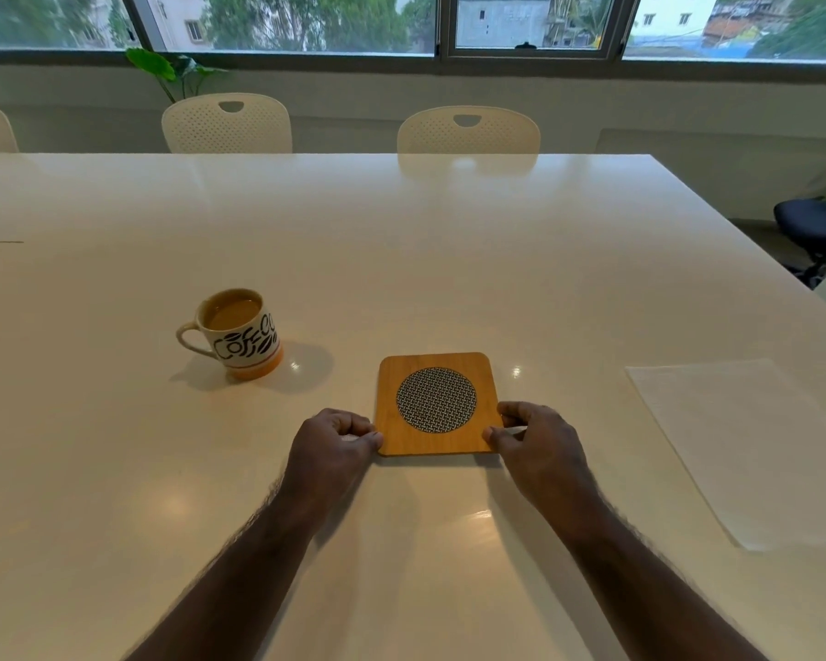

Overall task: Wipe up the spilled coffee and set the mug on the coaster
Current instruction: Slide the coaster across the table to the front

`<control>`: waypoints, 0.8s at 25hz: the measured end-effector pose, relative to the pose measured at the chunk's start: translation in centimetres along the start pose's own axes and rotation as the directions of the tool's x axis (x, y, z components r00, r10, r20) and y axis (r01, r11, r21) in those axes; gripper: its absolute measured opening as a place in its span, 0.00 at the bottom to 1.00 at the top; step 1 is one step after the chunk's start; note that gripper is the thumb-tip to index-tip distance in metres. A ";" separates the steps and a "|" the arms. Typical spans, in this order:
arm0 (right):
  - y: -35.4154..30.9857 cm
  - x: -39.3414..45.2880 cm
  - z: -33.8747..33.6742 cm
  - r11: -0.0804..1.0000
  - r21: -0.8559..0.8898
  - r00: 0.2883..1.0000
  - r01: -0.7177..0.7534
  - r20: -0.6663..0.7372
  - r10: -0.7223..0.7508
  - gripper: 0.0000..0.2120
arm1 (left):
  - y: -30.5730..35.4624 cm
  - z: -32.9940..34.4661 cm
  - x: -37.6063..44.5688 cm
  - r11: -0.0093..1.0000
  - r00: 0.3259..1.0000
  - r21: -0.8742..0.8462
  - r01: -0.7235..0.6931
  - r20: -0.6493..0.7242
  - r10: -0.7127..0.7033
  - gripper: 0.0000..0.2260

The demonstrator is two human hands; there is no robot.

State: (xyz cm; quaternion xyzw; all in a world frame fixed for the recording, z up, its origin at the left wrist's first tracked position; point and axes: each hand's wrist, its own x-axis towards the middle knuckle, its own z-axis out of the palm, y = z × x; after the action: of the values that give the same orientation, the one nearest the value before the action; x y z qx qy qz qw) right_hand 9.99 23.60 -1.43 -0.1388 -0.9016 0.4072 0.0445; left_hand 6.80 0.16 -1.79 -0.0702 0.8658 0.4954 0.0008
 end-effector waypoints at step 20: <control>0.7 -2.4 -0.4 0.982 -0.188 0.999 -0.026 -0.036 0.020 0.23 | -0.4 0.3 -1.0 0.975 0.994 0.196 -0.108 0.054 0.099 0.06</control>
State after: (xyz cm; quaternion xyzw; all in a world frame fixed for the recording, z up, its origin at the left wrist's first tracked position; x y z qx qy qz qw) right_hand 12.53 23.66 -1.61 -0.1598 -0.9336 0.3179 0.0419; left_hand 7.79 0.31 -2.21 -0.0137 0.9133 0.4071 0.0012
